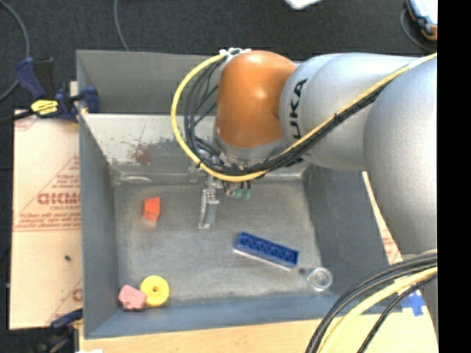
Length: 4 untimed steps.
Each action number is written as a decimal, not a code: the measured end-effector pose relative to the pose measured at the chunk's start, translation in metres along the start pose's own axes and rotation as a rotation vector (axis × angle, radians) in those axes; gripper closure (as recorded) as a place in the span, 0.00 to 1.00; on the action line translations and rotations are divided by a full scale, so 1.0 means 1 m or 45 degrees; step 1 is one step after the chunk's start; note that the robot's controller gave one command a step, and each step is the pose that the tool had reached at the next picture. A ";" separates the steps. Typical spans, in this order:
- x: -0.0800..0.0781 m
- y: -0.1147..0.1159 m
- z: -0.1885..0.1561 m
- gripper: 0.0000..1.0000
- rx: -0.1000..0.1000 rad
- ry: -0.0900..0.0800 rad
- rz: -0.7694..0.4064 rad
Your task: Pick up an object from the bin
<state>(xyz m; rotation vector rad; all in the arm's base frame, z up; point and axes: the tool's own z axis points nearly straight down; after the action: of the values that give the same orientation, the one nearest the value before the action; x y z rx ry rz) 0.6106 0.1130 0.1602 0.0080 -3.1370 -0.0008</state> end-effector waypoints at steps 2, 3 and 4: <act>-0.002 -0.001 -0.005 1.00 -0.001 -0.010 0.007; 0.037 -0.016 0.005 1.00 -0.002 -0.013 0.114; 0.038 -0.051 0.004 0.00 -0.002 -0.016 0.103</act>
Offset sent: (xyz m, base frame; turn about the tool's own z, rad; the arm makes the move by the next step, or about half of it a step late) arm 0.0000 0.0000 0.0000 0.0000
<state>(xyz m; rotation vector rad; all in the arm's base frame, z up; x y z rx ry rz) 0.5730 0.0621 0.1561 -0.1189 -3.1473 -0.0025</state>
